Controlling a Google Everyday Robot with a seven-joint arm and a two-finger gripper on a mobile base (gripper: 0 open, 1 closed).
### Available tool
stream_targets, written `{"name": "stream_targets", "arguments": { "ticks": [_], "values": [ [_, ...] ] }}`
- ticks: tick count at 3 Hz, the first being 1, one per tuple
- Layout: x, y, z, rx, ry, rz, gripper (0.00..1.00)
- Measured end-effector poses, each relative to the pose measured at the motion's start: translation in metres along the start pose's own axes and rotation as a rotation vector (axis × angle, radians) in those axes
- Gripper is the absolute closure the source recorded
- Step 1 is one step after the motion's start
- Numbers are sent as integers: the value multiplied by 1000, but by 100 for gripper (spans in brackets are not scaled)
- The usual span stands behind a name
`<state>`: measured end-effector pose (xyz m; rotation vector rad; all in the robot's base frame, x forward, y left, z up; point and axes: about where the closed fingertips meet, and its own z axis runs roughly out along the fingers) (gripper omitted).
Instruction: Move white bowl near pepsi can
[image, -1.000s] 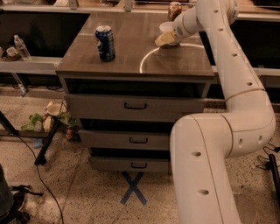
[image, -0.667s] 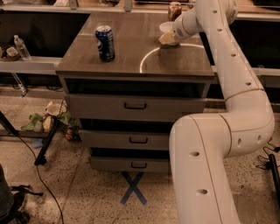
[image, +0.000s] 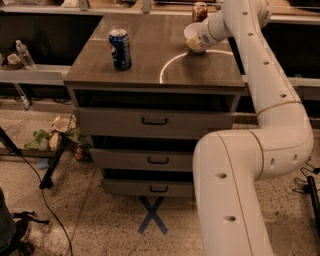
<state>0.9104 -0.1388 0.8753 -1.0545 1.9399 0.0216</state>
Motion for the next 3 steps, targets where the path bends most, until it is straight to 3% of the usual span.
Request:
{"name": "stream_targets", "arguments": {
  "ticks": [1, 2, 3],
  "values": [
    [-21, 15, -14, -55, -27, -68, 100],
    [-47, 45, -38, -163, -74, -184, 100],
    [-60, 83, -52, -302, -124, -243, 100]
  ]
}}
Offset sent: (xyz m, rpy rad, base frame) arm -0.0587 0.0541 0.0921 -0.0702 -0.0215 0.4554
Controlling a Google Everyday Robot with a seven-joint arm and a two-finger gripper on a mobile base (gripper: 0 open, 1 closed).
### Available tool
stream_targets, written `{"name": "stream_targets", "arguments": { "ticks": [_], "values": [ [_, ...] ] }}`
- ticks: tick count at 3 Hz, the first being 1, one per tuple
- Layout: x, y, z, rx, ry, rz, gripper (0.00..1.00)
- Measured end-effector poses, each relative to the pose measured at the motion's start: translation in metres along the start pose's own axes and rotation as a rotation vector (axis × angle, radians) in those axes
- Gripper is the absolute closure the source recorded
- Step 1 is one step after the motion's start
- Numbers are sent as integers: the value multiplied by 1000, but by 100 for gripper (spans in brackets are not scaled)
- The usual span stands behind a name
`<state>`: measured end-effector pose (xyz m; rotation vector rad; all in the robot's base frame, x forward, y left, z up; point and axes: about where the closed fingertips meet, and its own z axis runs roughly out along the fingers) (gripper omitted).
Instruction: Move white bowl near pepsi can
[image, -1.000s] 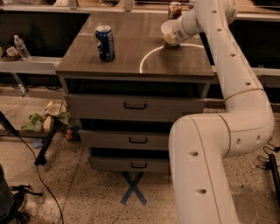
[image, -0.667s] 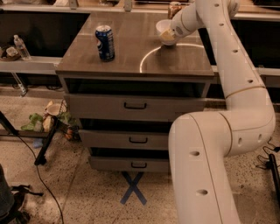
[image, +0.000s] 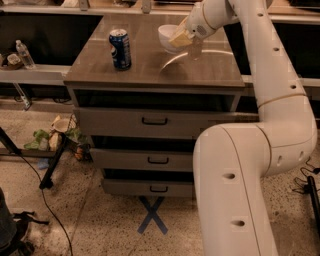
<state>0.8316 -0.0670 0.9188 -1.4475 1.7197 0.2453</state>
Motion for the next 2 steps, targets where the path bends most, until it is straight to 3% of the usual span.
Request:
{"name": "stream_targets", "arguments": {
  "ticks": [2],
  "values": [
    [-3, 5, 9, -21, -6, 29, 100]
  ]
}}
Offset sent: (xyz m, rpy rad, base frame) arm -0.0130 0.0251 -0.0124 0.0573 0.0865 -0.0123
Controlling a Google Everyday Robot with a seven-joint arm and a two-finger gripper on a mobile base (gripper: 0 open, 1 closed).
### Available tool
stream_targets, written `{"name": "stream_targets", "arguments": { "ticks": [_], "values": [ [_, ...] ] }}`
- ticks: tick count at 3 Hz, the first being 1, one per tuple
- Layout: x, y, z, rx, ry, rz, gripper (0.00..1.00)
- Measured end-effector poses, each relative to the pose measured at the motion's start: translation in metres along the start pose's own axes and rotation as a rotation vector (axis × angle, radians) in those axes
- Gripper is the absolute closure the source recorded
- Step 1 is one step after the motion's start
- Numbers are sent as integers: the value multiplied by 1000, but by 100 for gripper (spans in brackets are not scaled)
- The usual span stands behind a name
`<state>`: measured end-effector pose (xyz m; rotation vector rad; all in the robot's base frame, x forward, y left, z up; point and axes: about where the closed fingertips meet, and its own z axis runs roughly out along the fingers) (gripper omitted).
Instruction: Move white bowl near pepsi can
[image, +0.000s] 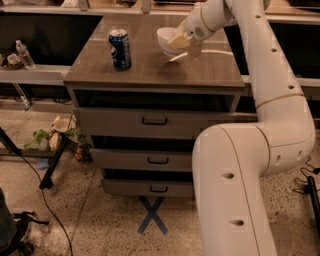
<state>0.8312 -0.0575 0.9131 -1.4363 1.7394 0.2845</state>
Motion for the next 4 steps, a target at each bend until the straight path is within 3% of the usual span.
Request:
{"name": "stream_targets", "arguments": {
  "ticks": [2, 4],
  "values": [
    [-6, 13, 32, -54, -35, 81, 100],
    [-35, 39, 47, -125, -92, 113, 100]
  ]
}}
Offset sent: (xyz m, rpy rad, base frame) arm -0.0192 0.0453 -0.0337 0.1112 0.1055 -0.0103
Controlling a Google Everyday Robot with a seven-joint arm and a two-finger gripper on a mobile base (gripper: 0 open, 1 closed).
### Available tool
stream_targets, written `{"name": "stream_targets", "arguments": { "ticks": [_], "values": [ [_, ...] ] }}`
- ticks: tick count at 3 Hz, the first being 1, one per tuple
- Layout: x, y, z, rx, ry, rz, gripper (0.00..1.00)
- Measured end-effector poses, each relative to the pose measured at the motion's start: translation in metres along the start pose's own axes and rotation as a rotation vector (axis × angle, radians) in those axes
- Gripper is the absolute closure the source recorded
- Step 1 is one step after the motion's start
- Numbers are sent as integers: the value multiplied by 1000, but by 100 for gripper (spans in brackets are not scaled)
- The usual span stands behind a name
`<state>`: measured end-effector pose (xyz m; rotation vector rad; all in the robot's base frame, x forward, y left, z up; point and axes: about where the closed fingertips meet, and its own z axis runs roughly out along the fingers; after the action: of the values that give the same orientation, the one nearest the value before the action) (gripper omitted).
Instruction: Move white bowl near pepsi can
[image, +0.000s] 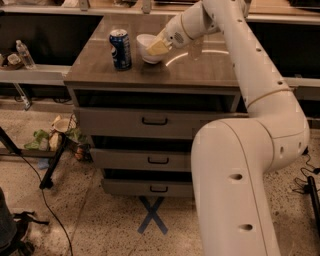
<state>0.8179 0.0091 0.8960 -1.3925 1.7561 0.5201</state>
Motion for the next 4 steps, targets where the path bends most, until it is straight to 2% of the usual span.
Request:
{"name": "stream_targets", "arguments": {
  "ticks": [1, 2, 4],
  "values": [
    [-10, 25, 8, -50, -21, 27, 96],
    [-11, 42, 12, -66, -7, 37, 66],
    [-10, 54, 11, -56, 33, 19, 19]
  ]
}}
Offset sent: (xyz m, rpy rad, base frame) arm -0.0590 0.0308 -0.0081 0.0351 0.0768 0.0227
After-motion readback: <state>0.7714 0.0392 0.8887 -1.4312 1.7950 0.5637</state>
